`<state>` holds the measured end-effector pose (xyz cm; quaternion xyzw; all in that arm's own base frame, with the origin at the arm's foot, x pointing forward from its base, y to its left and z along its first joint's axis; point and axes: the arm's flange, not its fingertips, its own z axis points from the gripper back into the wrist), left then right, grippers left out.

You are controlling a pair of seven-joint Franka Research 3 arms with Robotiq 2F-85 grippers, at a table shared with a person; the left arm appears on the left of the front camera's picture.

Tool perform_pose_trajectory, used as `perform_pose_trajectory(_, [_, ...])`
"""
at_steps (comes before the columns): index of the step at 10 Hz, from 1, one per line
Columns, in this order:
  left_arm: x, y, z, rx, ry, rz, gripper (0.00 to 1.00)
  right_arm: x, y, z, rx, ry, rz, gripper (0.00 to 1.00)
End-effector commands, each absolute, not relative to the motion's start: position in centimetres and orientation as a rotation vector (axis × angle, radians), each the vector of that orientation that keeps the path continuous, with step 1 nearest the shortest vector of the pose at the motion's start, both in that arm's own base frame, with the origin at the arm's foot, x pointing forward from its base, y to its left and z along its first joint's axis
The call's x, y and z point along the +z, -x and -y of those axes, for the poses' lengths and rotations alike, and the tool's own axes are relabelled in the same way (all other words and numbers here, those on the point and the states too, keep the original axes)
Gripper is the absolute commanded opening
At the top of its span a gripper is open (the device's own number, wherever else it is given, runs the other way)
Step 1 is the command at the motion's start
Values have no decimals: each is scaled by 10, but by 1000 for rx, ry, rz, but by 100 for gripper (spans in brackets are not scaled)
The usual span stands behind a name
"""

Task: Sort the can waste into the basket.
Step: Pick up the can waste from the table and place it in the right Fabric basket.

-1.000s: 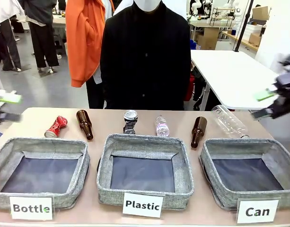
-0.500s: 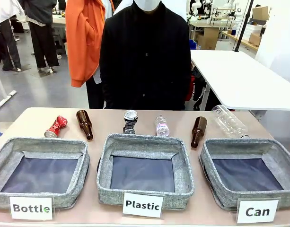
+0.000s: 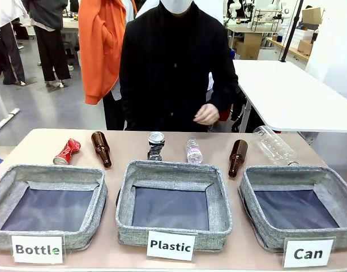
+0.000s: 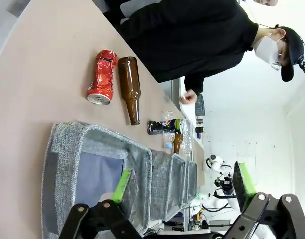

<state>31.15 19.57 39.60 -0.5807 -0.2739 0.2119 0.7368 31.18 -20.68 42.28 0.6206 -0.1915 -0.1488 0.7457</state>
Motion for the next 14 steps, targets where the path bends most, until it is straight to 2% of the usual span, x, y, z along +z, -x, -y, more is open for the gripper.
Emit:
perform_pose_trajectory(1, [396, -312, -195, 465, 1274, 602, 100, 427, -310, 213, -317, -1362, 419, 100])
perform_pose_trajectory(2, [403, -306, -191, 437, 1173, 619, 100, 427, -310, 213, -317, -1362, 419, 100])
perform_pose_trajectory(4, [442, -318, -161, 266, 1008, 551, 100, 427, -310, 213, -317, -1362, 419, 100])
perform_pose_trajectory(6, [488, -356, -111, 200, 801, 509, 100, 427, -310, 213, -317, -1362, 419, 100])
perform_pose_trajectory(8, [496, -393, -60, 201, 595, 487, 100, 427, -310, 213, -317, -1362, 419, 100])
perform_pose_trajectory(9, [489, -410, -36, 171, 448, 499, 100, 427, -310, 213, -317, -1362, 419, 100])
perform_pose_trajectory(10, [489, -425, -17, 202, 360, 621, 100, 427, -310, 213, -317, -1362, 419, 100])
perform_pose_trajectory(11, [508, -393, -40, 155, 590, 550, 100, 427, -310, 213, -317, -1362, 419, 100])
perform_pose_trajectory(13, [508, -393, -40, 155, 590, 550, 100, 427, -310, 213, -317, -1362, 419, 100])
perform_pose_trajectory(14, [500, -409, -20, 151, 514, 583, 100, 427, -310, 213, -317, -1362, 419, 100])
